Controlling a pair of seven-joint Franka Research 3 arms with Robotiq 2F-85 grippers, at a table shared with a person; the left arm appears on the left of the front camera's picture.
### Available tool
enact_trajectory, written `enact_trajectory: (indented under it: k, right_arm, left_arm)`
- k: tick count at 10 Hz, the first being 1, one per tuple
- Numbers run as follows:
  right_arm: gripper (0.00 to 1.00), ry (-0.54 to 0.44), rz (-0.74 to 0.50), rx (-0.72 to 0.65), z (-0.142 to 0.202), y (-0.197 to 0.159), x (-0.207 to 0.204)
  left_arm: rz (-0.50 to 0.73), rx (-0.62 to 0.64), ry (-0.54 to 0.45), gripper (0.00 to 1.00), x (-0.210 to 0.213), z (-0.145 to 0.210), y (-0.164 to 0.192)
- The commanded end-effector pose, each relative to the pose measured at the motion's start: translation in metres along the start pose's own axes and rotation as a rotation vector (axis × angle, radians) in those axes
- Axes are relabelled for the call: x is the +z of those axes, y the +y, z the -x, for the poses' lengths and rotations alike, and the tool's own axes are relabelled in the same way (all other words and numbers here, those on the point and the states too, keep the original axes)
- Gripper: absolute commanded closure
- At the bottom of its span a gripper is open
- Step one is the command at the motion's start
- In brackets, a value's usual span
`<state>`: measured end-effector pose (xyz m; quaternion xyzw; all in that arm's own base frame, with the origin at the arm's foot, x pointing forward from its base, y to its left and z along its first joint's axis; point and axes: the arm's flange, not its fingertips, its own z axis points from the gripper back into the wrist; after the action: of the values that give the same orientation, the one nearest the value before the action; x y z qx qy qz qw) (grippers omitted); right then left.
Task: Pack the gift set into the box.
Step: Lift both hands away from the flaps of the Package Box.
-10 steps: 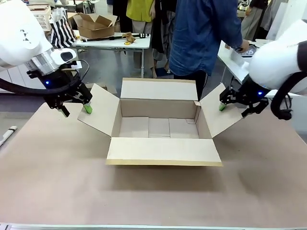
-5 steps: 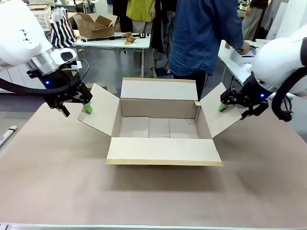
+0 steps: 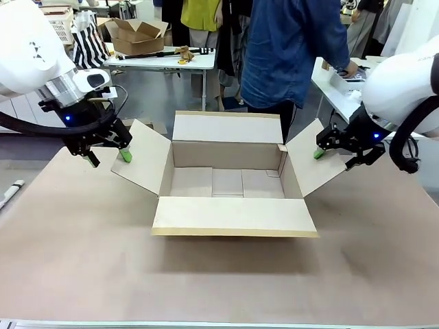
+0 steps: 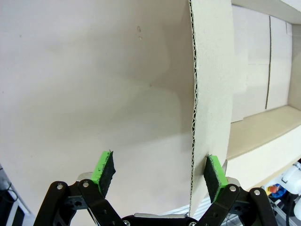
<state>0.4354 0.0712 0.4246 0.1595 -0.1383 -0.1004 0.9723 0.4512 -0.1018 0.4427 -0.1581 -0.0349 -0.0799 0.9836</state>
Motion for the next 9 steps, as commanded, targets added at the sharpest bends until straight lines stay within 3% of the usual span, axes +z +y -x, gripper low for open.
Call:
enact_trajectory:
  k: [1, 9]
  right_arm:
    - [0.0, -0.004, 0.012, -0.005, -0.0015, 0.002, 0.003]
    - [0.0, -0.004, 0.012, -0.005, -0.0015, 0.002, 0.003]
  left_arm:
    - [-0.021, 0.011, -0.005, 0.0, 0.0014, 0.0011, -0.0012]
    - [-0.021, 0.011, -0.005, 0.0, 0.0014, 0.0011, -0.0012]
